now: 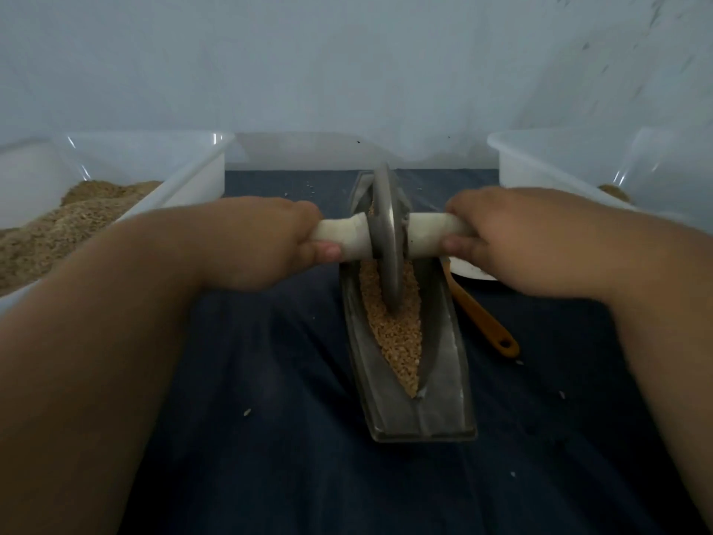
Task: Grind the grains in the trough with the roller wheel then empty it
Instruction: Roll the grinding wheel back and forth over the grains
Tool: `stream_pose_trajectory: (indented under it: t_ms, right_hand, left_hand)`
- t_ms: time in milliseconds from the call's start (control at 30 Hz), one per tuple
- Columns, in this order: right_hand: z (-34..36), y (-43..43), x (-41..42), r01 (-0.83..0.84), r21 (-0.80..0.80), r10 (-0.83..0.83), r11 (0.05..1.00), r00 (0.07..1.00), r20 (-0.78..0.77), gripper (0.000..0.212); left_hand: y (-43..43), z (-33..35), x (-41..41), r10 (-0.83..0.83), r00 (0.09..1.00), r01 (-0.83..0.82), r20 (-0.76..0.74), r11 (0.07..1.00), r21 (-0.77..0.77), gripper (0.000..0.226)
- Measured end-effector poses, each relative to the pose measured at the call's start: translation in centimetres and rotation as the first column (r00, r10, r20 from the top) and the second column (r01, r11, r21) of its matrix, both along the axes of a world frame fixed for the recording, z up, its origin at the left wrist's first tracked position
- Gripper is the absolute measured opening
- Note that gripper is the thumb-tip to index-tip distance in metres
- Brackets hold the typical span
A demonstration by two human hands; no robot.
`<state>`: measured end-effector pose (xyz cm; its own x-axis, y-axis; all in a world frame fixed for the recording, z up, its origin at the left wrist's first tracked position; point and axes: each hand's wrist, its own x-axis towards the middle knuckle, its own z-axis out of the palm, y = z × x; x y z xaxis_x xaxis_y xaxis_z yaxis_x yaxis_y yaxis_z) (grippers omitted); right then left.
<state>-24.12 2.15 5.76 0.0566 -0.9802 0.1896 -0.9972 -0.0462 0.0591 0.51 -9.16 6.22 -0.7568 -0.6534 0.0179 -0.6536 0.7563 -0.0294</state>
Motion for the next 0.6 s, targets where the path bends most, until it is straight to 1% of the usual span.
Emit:
stream_pose_trajectory:
  t_ms: [33,100,167,200,267,333,400,433,500,567,600]
  right_hand:
    - [0.6,0.9,0.2,0.007,0.075,-0.005,0.997,1.000,-0.021,0.043]
    - [1.4,2.3,0.4,0.025,0.199,-0.020,0.980,0.999,-0.030,0.043]
    - [1.9,2.9,0.5,0.006,0.282,-0.019,0.959,0.999,0.042,0.043]
    - [2.0,2.9,0.4,-0.011,0.302,-0.015,0.953,0.997,0.082,0.041]
    - [1.7,2.6,0.2,-0.022,0.286,-0.011,0.958,0.993,0.114,0.041]
    - [1.1,1.8,0.0,-0.009,0.226,-0.016,0.974,0.994,0.109,0.040]
    - [0.2,0.7,-0.4,-0.026,0.116,0.009,0.993,0.990,0.144,0.040]
    - [-0.4,0.1,-0.7,-0.045,0.039,0.038,0.998,0.985,0.169,0.038]
    - [-1.9,-1.4,-1.4,-0.045,-0.143,0.067,0.989,0.986,0.153,0.035]
    - [-3.6,-2.9,-2.1,0.036,-0.295,-0.013,0.955,0.997,0.080,0.047]
    - [-4.3,-3.5,-2.3,0.067,-0.337,-0.051,0.939,0.997,0.054,0.052]
  left_hand:
    - [0.5,0.5,0.3,-0.009,0.999,0.008,0.032,0.999,0.037,0.062]
    - [1.5,1.3,0.8,-0.036,0.997,0.032,0.062,0.997,0.063,0.068]
    - [2.2,1.6,1.0,-0.052,0.997,0.048,0.061,0.997,0.061,0.065]
    - [2.4,1.6,1.0,-0.057,0.997,0.054,0.055,0.997,0.060,0.065]
    - [2.0,1.5,0.8,-0.057,0.998,0.054,0.036,0.995,0.078,0.065]
    - [1.2,1.1,0.6,-0.037,0.999,0.038,-0.008,0.991,0.130,0.065]
    - [0.1,0.4,0.3,-0.020,0.998,0.027,-0.060,0.993,0.119,0.063]
    - [-0.4,-0.2,0.0,-0.019,0.996,0.025,-0.083,0.997,0.067,0.061]
    - [-1.2,-1.4,-0.7,-0.022,0.988,0.003,-0.150,0.991,-0.131,0.052]
    - [-1.7,-2.4,-1.6,0.006,0.975,-0.084,-0.224,0.938,-0.337,0.047]
    - [-1.7,-2.7,-2.0,0.036,0.966,-0.138,-0.257,0.911,-0.389,0.049]
